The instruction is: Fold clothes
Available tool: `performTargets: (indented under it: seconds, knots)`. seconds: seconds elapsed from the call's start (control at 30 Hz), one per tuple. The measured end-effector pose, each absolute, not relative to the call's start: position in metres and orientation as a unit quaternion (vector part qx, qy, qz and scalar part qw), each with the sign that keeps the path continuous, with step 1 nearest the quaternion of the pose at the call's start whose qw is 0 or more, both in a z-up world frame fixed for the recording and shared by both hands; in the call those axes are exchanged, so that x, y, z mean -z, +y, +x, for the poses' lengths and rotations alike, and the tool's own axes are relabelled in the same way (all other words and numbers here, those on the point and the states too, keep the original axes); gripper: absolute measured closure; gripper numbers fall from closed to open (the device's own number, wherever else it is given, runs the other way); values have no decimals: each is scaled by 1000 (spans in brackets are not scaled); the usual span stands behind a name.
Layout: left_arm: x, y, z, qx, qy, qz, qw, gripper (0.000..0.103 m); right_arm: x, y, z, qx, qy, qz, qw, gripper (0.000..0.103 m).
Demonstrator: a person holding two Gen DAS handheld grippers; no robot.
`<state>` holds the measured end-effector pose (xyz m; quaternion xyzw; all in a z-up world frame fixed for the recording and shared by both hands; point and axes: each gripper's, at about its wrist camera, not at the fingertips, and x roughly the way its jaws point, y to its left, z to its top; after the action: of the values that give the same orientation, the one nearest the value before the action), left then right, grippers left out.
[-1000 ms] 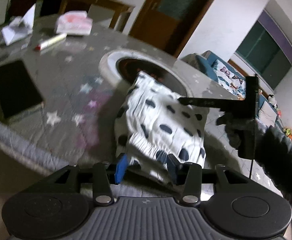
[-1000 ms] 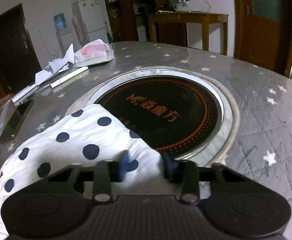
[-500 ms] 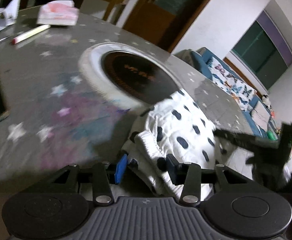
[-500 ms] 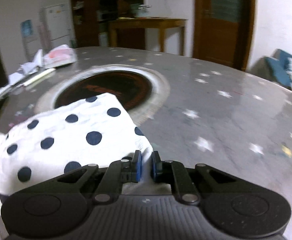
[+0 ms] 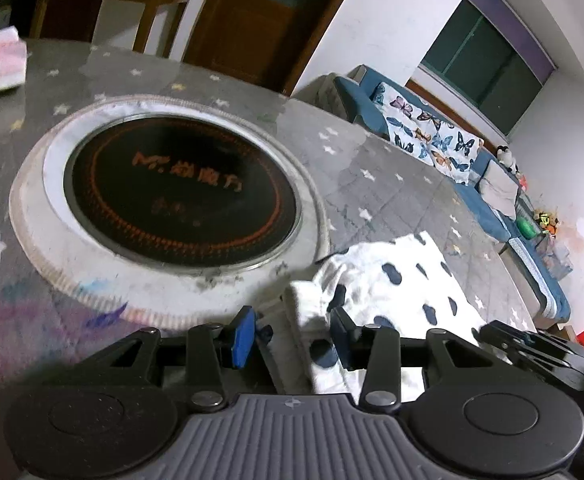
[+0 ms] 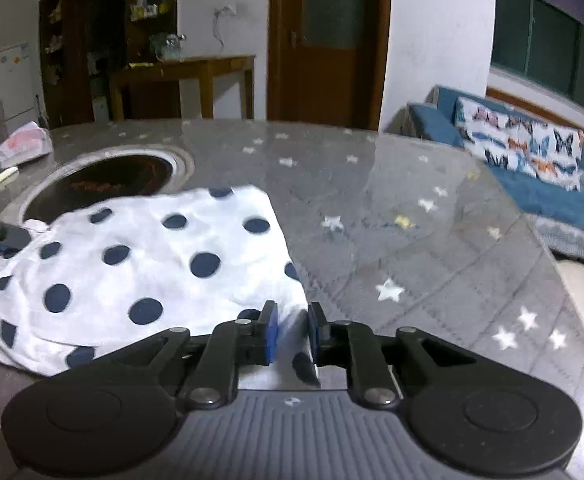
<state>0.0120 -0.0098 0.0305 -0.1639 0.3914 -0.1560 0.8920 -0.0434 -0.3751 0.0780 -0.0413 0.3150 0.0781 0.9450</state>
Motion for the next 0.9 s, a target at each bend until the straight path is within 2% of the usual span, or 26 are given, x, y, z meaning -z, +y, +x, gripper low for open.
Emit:
performTargets:
  seconds: [0.2,0.27,0.37,0.4,0.47,0.57,0.6,0.63,0.67,0.8,0.83,0.9]
  knots:
    - [-35,-8,7,145,391,-164,894,51,-102,-338,-66,-185,276,-77,940,84]
    - [-35,-6,6,141,397,-166,892,50,-106,-321,-70,-234,271,-80,930,77]
    - [-33,-4,3,137,401,-171,889,49,-109,-290,-76,-306,269,-99,908,75]
    - [-33,-3,2,136,402,-173,889,49,-108,-279,-77,-322,268,-110,901,73]
    - [-32,-1,0,135,404,-177,887,47,-104,-261,-78,-349,272,-130,887,62]
    - [-32,4,-2,127,409,-183,885,46,-95,-241,-83,-385,273,-171,865,60]
    - [-31,5,-3,124,411,-184,884,46,-91,-236,-86,-393,272,-187,858,58]
    - [-31,6,-3,122,412,-186,884,46,-88,-232,-88,-399,271,-202,853,50]
    - [-31,7,-3,120,414,-188,883,45,-85,-227,-90,-400,270,-218,848,50]
    - [-31,4,-5,122,417,-191,880,40,-73,-214,-94,-378,256,-272,847,52]
    - [-31,3,-5,123,418,-192,879,38,-72,-213,-93,-375,254,-273,849,56]
    - [-32,2,-6,125,419,-197,878,34,-73,-214,-92,-372,252,-264,853,71]
